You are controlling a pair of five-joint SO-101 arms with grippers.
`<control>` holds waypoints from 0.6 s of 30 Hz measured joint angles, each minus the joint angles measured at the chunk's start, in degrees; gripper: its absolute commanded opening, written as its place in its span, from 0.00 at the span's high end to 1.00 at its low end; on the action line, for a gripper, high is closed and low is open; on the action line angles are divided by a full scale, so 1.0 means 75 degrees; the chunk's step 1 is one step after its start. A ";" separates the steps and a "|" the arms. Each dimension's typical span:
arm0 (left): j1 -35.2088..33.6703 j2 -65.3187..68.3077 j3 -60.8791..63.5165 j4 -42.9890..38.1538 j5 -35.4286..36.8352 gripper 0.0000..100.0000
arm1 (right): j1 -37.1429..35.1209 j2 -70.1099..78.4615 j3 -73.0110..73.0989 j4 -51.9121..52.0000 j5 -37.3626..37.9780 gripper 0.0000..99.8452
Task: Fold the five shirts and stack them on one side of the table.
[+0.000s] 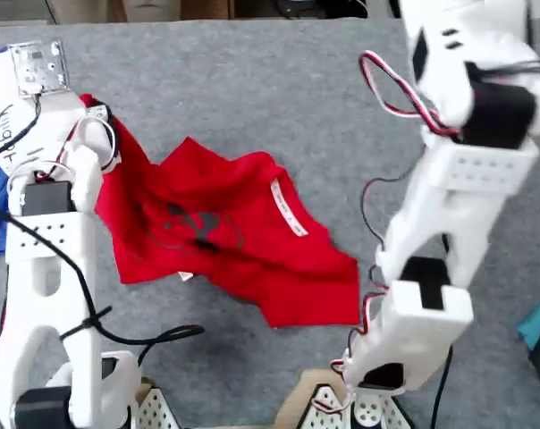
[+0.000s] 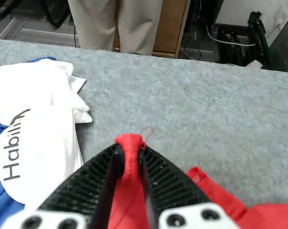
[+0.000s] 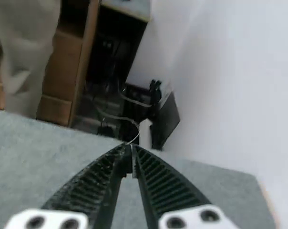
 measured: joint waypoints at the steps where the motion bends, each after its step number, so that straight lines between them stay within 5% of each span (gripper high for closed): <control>1: 0.0000 0.0094 0.0059 -0.0070 0.0000 0.98 | -0.0141 0.0117 0.0035 0.0176 0.0000 1.00; 8: 0.0000 0.0797 0.0082 0.0117 0.0000 0.98 | -0.1653 0.1653 0.0047 0.1536 -0.0258 0.96; 12: 0.0000 0.1160 0.0082 0.0903 0.0000 0.98 | -0.2462 0.2872 0.0047 0.1641 -0.0715 0.86; 18: 0.0000 0.1700 0.0082 0.1676 0.0000 0.98 | -0.3434 0.4267 0.0059 0.1242 -0.1078 0.84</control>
